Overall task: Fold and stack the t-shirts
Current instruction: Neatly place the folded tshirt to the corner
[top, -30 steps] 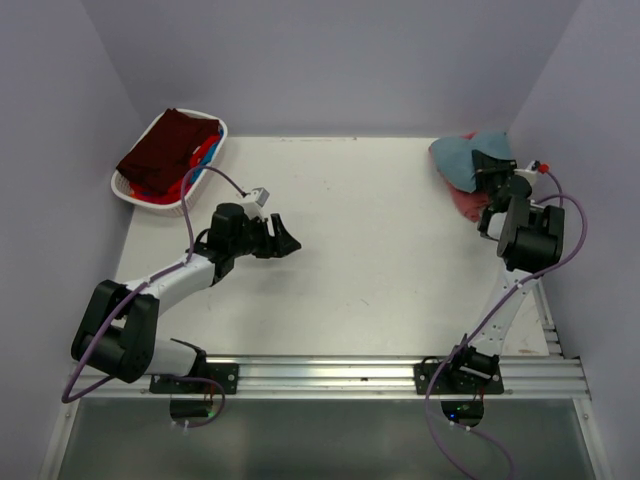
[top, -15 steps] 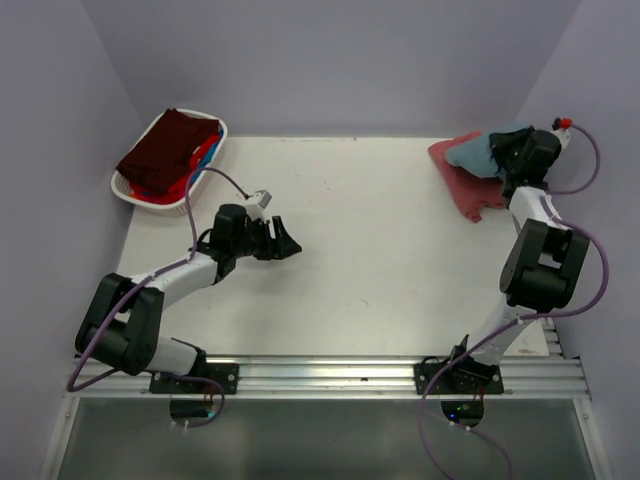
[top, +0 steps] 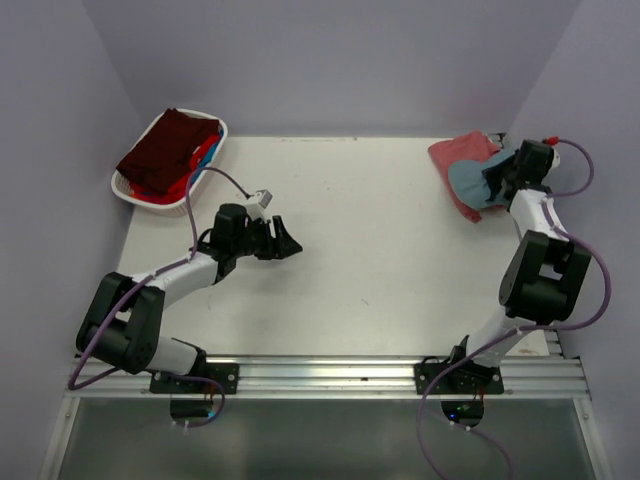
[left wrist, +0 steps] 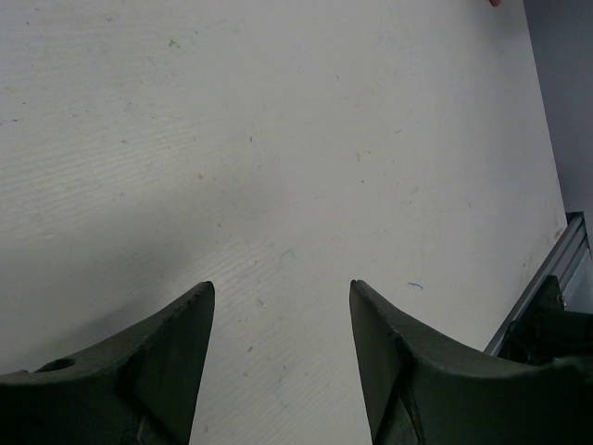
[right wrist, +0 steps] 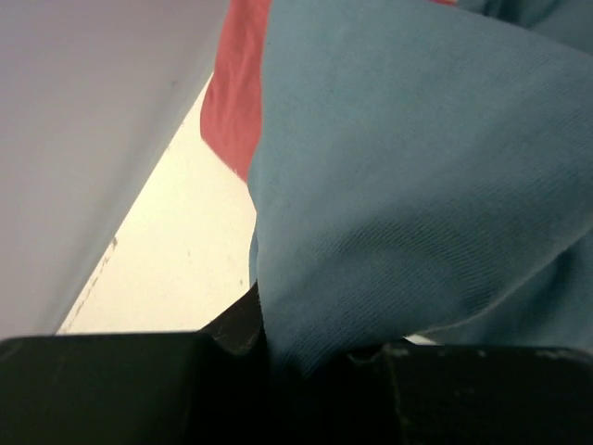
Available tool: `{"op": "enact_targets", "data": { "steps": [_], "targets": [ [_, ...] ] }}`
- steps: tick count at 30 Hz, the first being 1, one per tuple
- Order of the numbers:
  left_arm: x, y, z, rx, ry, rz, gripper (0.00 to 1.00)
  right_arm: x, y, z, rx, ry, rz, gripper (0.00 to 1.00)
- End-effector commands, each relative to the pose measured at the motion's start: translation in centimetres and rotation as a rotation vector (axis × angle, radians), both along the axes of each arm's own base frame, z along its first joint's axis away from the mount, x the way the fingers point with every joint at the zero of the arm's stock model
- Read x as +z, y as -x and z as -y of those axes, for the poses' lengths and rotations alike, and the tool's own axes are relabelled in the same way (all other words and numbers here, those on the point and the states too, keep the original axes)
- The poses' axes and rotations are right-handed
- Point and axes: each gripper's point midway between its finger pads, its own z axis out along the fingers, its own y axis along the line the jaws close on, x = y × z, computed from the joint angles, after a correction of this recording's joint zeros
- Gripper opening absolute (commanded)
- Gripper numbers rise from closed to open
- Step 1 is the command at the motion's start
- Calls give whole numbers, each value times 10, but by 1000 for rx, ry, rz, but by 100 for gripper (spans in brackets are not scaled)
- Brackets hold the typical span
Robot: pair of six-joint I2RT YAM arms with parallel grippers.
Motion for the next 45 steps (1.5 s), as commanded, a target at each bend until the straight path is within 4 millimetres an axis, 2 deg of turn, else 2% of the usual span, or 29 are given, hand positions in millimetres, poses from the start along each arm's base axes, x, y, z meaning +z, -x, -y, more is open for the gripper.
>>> {"op": "enact_targets", "data": {
  "steps": [1,2,3,4,5,7,9,10,11,12,13,14,16,17,19,21,22,24,25,26,28,29,30,31,34,35,39,43,45],
  "targets": [
    [20,-7,1,-12,32,81,63,94,13,-24,74,28,315,0],
    [22,-8,1,-11,30,88,63,95,20,-30,87,23,328,0],
    [25,-9,0,-7,34,96,63,115,26,-38,121,53,369,0],
    [27,-9,0,-6,34,98,62,116,28,-48,147,61,354,0],
    [29,-10,0,-5,37,102,62,133,27,-52,161,78,374,0],
    [34,-11,0,-2,41,113,61,142,22,-60,204,84,367,0],
    [38,-13,2,-9,52,119,61,163,13,-66,224,104,372,0],
    [39,-13,3,-11,56,121,60,156,3,-66,218,105,341,0],
    [42,-15,3,-13,60,126,60,181,-9,-64,215,118,378,0],
    [41,-16,3,-12,61,122,60,187,-19,-63,210,105,380,0],
    [42,-17,3,-12,62,123,60,151,-42,-60,209,69,286,0],
    [41,-18,3,-13,64,119,60,195,-59,-57,204,109,361,0],
    [42,-21,1,-8,70,126,59,201,-92,-56,213,121,375,0],
    [41,-21,0,-8,75,119,59,206,-117,-57,219,135,427,0],
    [41,-23,-3,-2,81,123,57,212,-136,-56,191,176,484,0],
    [42,-23,-9,13,82,129,57,201,-138,-45,126,274,450,0],
    [42,-22,-11,19,82,130,57,198,-139,-49,122,303,452,0],
    [36,-20,-14,29,76,127,57,167,-129,-45,108,335,380,0],
    [34,-20,-14,29,77,120,56,165,-126,-45,95,349,397,0],
    [32,-18,-12,15,84,112,56,122,-118,-42,86,348,307,0],
    [26,-16,-9,3,94,89,54,98,-103,-38,57,352,246,0],
    [25,-13,-8,-6,100,83,53,66,-92,-37,57,349,171,0],
    [25,-13,-8,-7,103,86,52,63,-80,-33,27,358,147,0],
    [26,-12,-8,-7,107,87,52,36,-67,-35,30,353,85,0],
    [28,-11,-8,-10,110,93,52,27,-38,-31,-7,356,15,0],
    [29,-11,-8,-11,113,94,52,15,-26,-29,-18,364,-29,0],
    [31,-8,-8,-14,114,98,51,7,10,-16,-60,414,-188,0],
    [32,-6,-9,-9,110,98,51,28,19,-6,-90,469,-216,0],
    [33,-6,-10,-10,110,102,51,41,14,-1,-103,500,-219,0]
  ]
}}
